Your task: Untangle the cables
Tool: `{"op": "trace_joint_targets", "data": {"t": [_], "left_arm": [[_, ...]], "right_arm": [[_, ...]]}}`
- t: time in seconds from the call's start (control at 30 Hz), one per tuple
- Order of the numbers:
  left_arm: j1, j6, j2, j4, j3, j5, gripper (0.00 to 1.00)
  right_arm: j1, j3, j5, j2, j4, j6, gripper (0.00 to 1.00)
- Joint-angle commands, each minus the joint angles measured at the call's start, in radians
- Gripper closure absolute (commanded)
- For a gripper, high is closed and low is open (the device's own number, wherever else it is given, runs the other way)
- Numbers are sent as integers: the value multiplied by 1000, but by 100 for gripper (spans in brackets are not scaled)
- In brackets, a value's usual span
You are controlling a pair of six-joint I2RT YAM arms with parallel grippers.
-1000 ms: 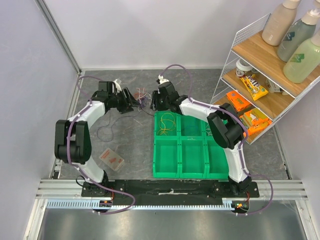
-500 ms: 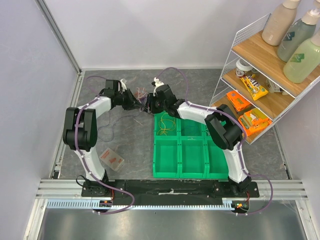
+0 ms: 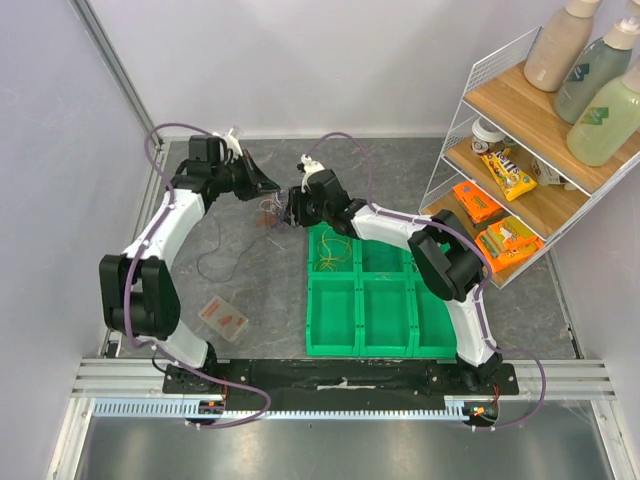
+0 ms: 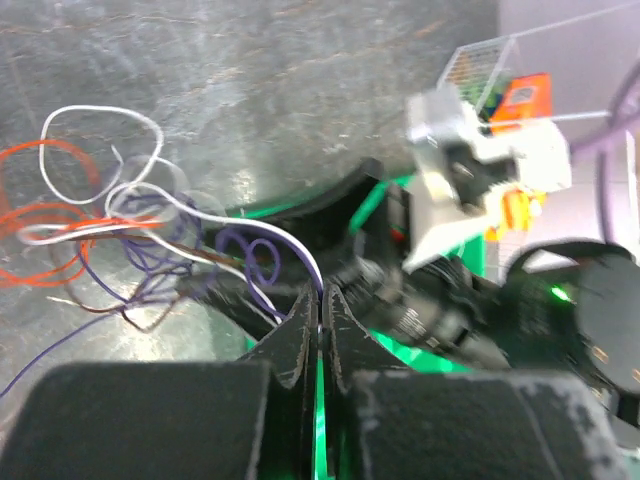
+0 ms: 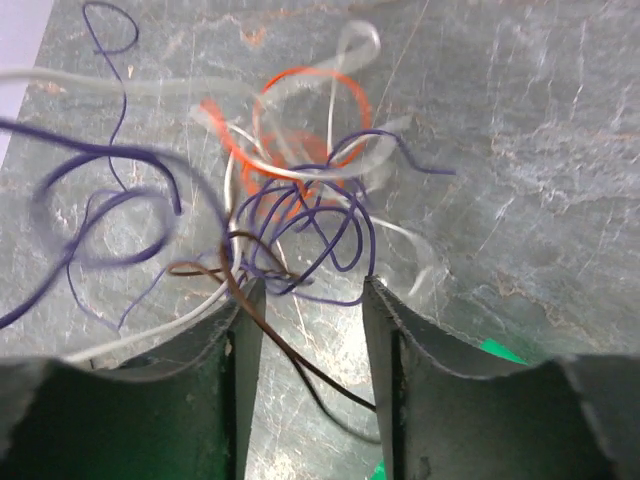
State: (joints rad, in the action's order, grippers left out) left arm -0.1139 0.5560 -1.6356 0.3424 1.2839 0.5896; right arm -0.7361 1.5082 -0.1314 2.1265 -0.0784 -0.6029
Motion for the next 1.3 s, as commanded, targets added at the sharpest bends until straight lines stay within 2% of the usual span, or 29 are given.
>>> {"op": "trace_joint_targets", "data": {"t": [0.0,0.13,0.27,0.3,0.33,0.57,0.7,0.9,1.13,1.27], "left_arm": [[8,-53,140,89,40,64,98],[14,-56,264,109,77,27,98],[13,-76,381,150,224,-74,98],[13,-79,401,156,265,-103,98],[13,-82,417,165,302,-128,98],[13,-100,438,242,503,-281,98],[13,-107,430,274,523,-309,98],[13,-117,507,239,575,-470,98],[14,-100,505,245,791,-453,98],[14,-77,542,181,868,-459,98]], "right_arm": [[-6,78,110,-8,-12,51,54],[3,124,193,13,28,28,76],[23,165,204,56,68,-23,89],[27,175,204,67,69,-32,98],[27,187,204,81,74,-37,100],[44,279,190,164,124,-77,100],[56,311,214,184,178,-49,100],[81,368,286,225,247,6,100],[90,512,322,319,304,55,100],[95,593,335,388,344,80,100]]}}
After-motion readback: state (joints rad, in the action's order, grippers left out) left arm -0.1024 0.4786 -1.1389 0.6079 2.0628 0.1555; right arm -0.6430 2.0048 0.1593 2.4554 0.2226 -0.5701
